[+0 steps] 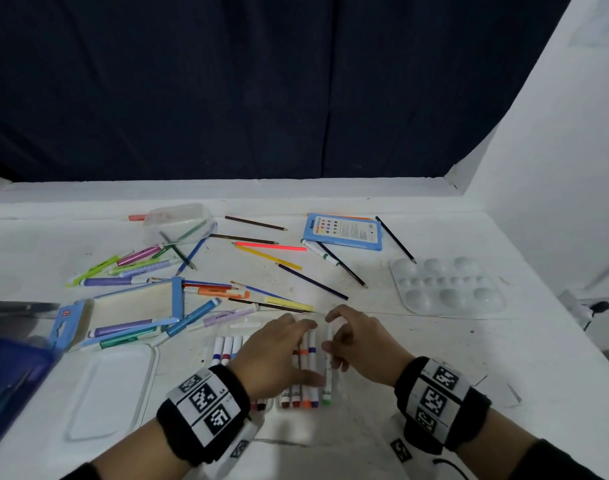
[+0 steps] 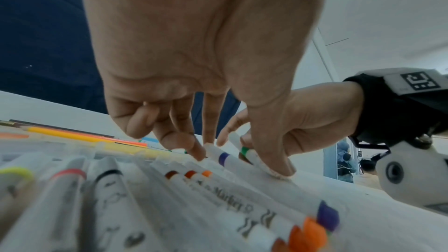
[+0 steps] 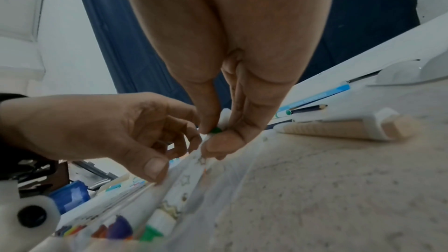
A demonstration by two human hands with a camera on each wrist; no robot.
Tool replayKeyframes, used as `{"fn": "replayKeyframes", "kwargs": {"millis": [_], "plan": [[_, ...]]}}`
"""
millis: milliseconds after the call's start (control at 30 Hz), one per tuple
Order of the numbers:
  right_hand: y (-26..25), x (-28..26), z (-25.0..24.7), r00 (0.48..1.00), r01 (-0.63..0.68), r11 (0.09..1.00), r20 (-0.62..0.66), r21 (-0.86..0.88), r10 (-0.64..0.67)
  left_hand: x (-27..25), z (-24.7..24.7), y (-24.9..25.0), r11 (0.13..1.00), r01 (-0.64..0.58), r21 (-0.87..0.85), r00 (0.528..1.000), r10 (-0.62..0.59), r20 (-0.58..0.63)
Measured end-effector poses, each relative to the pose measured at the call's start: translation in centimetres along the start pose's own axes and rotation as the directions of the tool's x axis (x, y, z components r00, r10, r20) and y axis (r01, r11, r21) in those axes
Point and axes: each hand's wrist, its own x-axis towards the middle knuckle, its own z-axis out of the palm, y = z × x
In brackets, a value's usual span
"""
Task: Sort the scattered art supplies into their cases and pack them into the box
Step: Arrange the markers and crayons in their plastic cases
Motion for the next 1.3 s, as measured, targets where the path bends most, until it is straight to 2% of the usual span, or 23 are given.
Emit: {"fn": "replayKeyframes", "kwargs": {"millis": [100, 233, 367, 800, 1067, 1300], "plan": [[-0.2, 0.4, -0.1, 0.999, -0.004, 0.996, 0.032, -0.093, 0.007, 0.0, -0.2, -0.5, 0.999, -0.007, 0.034, 1.000, 0.006, 0.027], [-0.9, 0.2, -0.7, 0.991, 0.055, 0.937, 0.137, -0.345, -0.008, 0.2, -0.3, -0.7, 0.992, -0.023, 0.122, 1.000, 0.022, 0.005], [-1.9, -0.3, -0.7, 0.961, 0.223, 0.814, 0.259, -0.536, -0.093, 0.6, 0.6, -0.3, 0.961, -0.008, 0.276, 1.000, 0.012, -0.011], [-1.4, -0.4, 0.1, 0.974, 0.164, 0.786, 0.222, -0.596, -0.035, 0.6, -0.4, 0.0, 0.938, -0.050, 0.343, 0.998, 0.031, 0.060], [-2.3, 0.1, 0.6, 0.979, 0.152, 0.654, 0.204, -0.741, 0.003, 0.7, -0.3, 0.3, 0.932, -0.048, 0.358, 0.998, 0.031, 0.052], [-2.5, 0.7, 0.4, 0.973, 0.163, 0.645, 0.231, -0.747, 0.022, 0.4, -0.3, 0.1, 0.948, -0.031, 0.316, 0.999, 0.016, 0.050]]}}
